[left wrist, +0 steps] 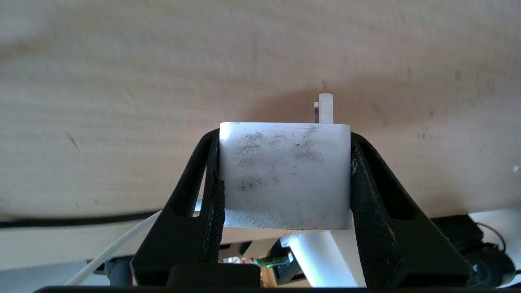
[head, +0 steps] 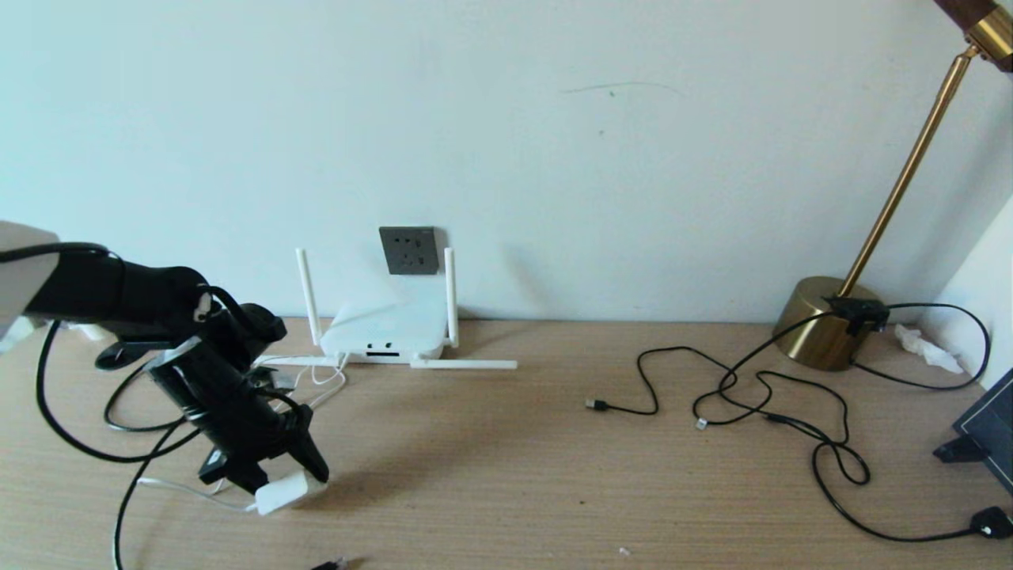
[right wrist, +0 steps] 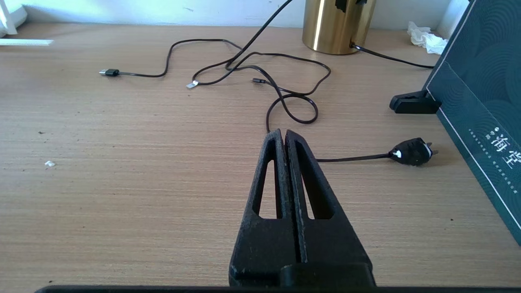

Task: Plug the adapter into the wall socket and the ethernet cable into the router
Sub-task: Align plug and socket

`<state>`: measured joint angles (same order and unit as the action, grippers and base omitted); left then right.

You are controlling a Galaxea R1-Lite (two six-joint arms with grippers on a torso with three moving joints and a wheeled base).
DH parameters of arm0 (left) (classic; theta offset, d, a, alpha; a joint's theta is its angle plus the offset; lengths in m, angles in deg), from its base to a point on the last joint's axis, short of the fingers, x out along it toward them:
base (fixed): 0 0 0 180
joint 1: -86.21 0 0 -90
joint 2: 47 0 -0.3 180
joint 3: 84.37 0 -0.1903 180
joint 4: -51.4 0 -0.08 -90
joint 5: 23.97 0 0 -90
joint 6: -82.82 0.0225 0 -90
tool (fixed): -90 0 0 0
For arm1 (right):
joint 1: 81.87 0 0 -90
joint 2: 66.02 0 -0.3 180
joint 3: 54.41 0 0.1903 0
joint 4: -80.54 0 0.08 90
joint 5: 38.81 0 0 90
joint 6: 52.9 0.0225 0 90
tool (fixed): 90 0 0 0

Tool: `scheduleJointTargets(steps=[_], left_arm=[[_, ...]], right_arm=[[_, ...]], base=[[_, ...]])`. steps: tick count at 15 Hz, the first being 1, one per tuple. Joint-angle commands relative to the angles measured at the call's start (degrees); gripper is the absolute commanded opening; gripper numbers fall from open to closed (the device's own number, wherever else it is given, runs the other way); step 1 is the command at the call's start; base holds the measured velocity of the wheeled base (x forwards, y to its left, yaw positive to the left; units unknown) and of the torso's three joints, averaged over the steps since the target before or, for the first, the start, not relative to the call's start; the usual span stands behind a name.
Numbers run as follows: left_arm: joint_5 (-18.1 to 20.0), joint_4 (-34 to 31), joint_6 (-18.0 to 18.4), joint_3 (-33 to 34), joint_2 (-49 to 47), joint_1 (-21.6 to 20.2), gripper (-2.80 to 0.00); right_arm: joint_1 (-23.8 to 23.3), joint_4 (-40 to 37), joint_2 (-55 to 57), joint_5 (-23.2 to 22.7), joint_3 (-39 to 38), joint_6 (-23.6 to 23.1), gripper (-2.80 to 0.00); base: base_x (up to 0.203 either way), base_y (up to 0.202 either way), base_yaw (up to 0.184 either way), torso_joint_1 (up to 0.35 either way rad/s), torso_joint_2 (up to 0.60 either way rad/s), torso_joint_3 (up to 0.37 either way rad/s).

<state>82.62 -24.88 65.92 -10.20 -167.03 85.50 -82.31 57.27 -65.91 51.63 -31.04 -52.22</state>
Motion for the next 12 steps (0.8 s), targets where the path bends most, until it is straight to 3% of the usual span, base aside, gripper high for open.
scheduleJointTargets(steps=[1, 12], left_arm=[[0.11, -0.26, -0.15, -1.05, -1.91, -0.17, -2.8], [0.11, -0.78, -0.24, -4.72, -4.68, -0.7, -2.8]], right_arm=[[0.0, 0.01, -0.02, 0.0, 0.0, 0.02, -2.8], [0.0, -0.01, -0.02, 0.0, 0.0, 0.02, -2.8]], base=[[0.0, 0.0, 0.0, 0.0, 0.0, 0.0], [0.0, 0.0, 0.0, 0.0, 0.0, 0.0]])
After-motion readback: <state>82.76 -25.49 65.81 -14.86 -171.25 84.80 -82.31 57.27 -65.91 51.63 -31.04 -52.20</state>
